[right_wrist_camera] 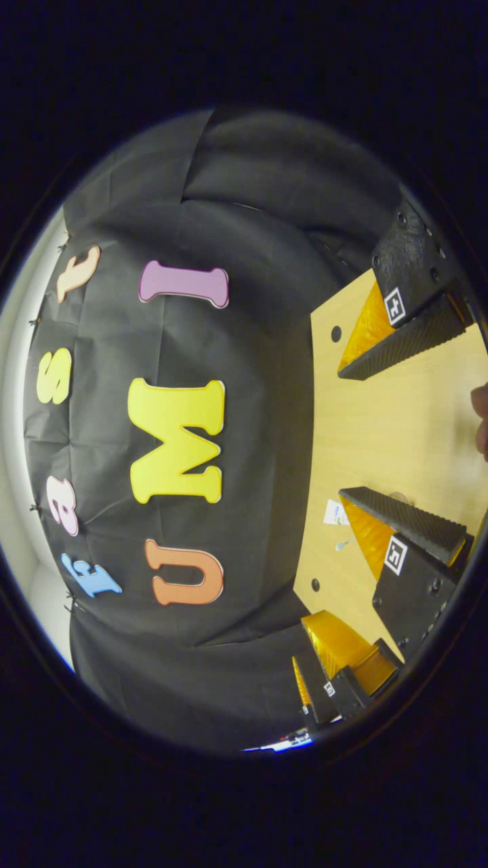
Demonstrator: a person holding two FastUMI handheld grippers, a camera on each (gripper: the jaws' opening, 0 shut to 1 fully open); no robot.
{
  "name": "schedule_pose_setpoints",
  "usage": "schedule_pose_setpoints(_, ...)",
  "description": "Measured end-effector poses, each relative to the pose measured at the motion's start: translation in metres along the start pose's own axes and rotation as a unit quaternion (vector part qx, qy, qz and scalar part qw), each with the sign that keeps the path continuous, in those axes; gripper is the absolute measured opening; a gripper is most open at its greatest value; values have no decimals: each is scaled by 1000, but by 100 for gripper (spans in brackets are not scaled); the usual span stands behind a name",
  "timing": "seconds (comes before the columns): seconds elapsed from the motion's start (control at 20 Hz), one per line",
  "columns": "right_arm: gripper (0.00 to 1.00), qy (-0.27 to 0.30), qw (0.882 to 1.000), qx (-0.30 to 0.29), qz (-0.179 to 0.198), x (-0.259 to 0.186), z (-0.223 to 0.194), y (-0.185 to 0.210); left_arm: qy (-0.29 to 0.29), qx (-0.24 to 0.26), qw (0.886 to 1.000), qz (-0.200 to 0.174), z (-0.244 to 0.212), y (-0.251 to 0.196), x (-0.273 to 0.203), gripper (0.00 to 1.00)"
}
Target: Put the toothbrush and toothpaste on the desktop into the cup, then pick up the cup and place it on the coaster on the desktop.
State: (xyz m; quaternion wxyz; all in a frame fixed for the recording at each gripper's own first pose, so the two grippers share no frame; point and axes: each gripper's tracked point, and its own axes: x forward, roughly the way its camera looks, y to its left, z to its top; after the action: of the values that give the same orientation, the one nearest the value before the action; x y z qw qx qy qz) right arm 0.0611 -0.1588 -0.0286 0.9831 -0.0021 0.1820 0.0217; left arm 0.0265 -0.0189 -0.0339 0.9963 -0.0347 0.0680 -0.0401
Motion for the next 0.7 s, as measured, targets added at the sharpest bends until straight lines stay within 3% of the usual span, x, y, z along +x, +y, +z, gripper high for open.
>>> schedule_pose_setpoints(0.7,97,-19,1000,-6,7,-1,6,13,-6,3,1000,13,3,10,1,95)
